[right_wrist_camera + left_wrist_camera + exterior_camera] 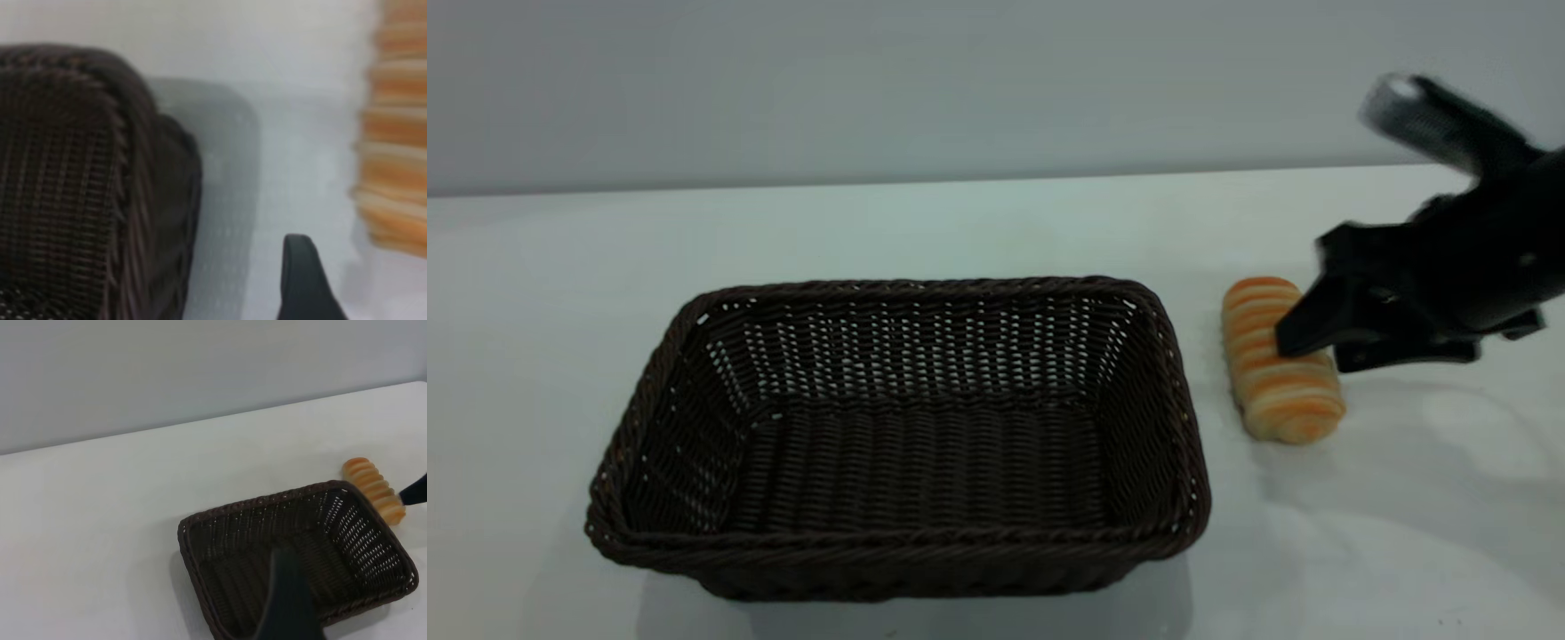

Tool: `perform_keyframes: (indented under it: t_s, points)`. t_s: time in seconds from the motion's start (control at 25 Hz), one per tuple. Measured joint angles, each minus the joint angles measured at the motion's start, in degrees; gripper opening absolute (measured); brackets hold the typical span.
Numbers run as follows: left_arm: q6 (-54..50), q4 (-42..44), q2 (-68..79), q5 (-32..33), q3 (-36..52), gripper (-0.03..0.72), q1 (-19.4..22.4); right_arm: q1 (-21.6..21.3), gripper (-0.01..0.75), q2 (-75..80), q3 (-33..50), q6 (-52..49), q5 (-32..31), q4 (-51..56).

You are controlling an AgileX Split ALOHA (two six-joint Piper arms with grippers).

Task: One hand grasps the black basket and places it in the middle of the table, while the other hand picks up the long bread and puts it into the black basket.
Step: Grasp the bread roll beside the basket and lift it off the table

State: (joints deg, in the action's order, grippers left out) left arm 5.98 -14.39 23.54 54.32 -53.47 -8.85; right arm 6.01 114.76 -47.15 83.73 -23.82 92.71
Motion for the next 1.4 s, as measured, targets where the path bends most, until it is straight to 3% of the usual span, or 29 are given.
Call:
perform_keyframes:
  t_s: [0.16,0.6,0.96,1.04,1.12,1.2,1.4]
  points:
    - [0.0,-0.1,0.0,1.9,0.0,0.583,0.0,3.0,0.427,3.1,-2.2,1.8,4.1,0.0]
    - [-0.2,-0.1,0.0,2.7,0.0,0.582,0.0,3.2,0.427,4.6,-4.2,2.9,12.4,0.2]
    - [-0.2,-1.3,0.0,2.7,0.0,0.581,0.0,3.2,0.417,11.0,-7.4,3.3,10.6,1.1]
    - [-0.2,-1.3,0.0,2.7,0.0,0.581,0.0,3.1,0.343,11.3,-7.6,3.6,10.4,1.1]
    - [-0.2,-1.3,0.0,2.7,0.0,0.581,0.0,3.1,0.183,11.4,-7.7,4.2,10.3,1.1]
    - [-0.2,-1.3,0.0,2.7,0.0,0.581,0.0,3.1,0.077,10.9,-7.8,4.5,10.1,0.9]
    - [-0.2,-1.3,0.0,2.7,0.0,0.581,0.0,3.2,0.038,5.2,-7.5,3.9,11.4,-3.3]
